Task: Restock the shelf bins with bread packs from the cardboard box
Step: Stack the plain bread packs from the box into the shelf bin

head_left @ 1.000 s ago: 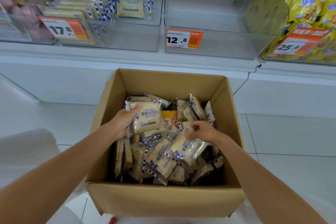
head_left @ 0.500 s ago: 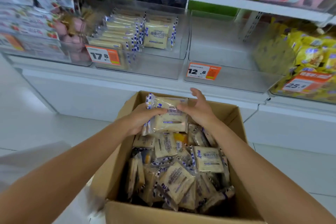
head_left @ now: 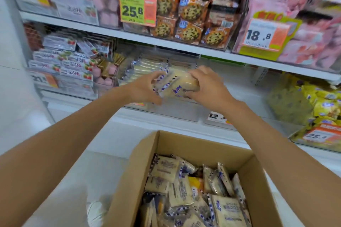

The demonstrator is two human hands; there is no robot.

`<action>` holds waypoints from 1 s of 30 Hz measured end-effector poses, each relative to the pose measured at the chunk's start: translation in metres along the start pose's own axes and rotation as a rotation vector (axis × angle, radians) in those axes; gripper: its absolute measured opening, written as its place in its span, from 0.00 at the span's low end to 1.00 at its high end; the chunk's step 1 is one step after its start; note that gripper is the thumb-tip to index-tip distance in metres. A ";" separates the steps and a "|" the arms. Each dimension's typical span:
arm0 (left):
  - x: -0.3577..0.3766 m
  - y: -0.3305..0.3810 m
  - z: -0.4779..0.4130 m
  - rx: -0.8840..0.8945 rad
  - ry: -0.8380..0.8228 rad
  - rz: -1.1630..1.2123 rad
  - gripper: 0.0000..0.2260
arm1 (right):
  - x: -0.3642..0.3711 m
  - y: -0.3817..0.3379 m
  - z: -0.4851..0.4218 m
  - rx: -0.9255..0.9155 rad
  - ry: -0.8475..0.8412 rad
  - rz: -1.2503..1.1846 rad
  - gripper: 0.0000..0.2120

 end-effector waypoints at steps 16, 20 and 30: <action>-0.042 -0.152 -0.144 -0.078 -0.110 -0.794 0.31 | 0.178 0.090 -0.145 0.208 -0.171 0.474 0.42; -0.042 -0.150 -0.144 -0.059 -0.087 -0.808 0.31 | 0.185 0.084 -0.152 0.145 -0.044 0.413 0.42; -0.043 -0.152 -0.143 -0.060 -0.077 -0.803 0.31 | 0.188 0.087 -0.141 0.179 -0.167 0.317 0.54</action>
Point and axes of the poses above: each hand's wrist, its own z-axis away from the middle knuckle, its own x-axis out of the palm, y = z × x, the point moved 8 cm from there along -z, towards the middle knuckle, and after that the axes turned 10 degrees about x, right-handed, at the moved point
